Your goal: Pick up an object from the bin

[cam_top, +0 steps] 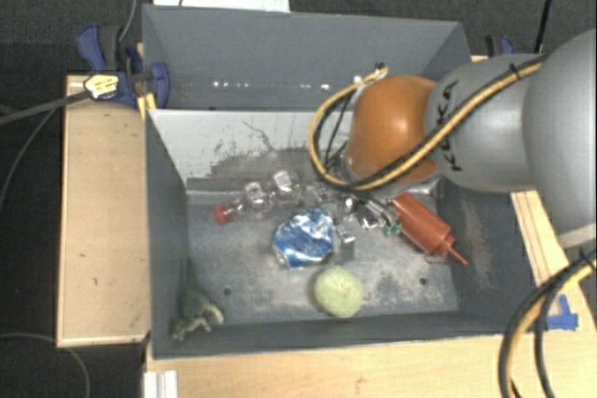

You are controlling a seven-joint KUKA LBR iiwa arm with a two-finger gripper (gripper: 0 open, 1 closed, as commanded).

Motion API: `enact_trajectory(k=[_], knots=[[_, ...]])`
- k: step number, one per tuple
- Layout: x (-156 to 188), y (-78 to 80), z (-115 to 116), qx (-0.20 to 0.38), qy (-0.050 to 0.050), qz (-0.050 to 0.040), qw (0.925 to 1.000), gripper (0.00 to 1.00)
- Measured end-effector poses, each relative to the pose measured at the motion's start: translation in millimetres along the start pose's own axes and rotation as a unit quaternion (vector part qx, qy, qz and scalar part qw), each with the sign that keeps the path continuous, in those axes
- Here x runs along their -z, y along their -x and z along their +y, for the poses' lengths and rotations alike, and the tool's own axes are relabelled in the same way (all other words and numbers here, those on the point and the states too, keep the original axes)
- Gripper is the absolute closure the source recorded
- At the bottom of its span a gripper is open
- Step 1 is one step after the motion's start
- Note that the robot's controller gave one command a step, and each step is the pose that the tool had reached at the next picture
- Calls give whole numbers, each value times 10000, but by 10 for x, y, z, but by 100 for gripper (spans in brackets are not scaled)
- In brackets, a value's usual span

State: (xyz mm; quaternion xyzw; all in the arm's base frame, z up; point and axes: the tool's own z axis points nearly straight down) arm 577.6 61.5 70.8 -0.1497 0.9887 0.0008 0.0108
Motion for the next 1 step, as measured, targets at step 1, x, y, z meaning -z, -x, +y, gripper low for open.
enact_trajectory(k=[1], knots=[[2,-30,93,167,-3,4,9999,0]])
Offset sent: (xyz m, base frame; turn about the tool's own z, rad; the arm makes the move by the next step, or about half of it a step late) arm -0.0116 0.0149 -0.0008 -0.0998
